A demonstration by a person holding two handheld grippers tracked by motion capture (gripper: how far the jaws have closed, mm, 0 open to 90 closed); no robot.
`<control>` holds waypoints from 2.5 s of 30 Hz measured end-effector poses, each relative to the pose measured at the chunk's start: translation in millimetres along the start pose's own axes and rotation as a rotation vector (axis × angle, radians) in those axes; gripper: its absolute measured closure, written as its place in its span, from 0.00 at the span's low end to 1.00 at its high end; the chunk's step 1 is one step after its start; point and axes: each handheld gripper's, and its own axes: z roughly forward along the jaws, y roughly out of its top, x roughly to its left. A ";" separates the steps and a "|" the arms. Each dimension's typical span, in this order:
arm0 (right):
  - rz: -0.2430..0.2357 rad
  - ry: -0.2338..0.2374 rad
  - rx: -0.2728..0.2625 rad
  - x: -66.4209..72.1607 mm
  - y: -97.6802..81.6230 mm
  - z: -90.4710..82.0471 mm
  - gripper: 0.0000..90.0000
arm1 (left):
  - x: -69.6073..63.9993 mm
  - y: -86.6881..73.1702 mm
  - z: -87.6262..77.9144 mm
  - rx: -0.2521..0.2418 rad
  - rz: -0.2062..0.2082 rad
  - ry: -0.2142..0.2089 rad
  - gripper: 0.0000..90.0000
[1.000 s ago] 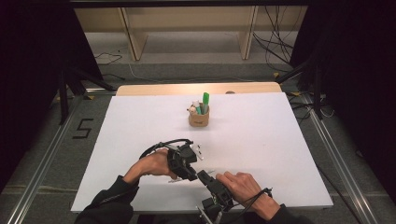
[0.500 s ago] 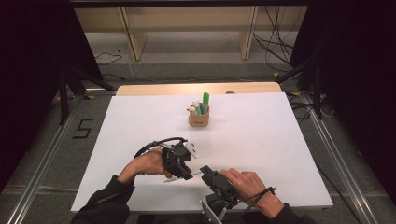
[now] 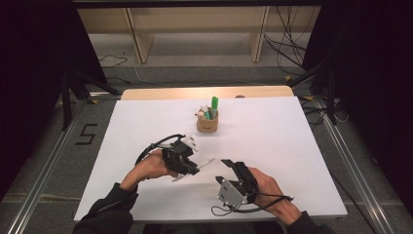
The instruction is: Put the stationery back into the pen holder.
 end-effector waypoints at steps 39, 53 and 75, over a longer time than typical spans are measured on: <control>0.925 0.207 -0.110 -59.5 -72.1 -24.7 0.26 | 44.9 21.3 -5.3 -0.549 -0.275 0.270 0.87; 0.921 0.230 -0.105 -56.0 -74.7 -24.3 0.26 | 71.2 52.9 10.4 -0.619 -0.320 0.323 0.87; 0.896 0.258 -0.103 -52.4 -74.0 -20.6 0.27 | 100.2 92.4 23.3 -0.673 -0.331 0.387 0.87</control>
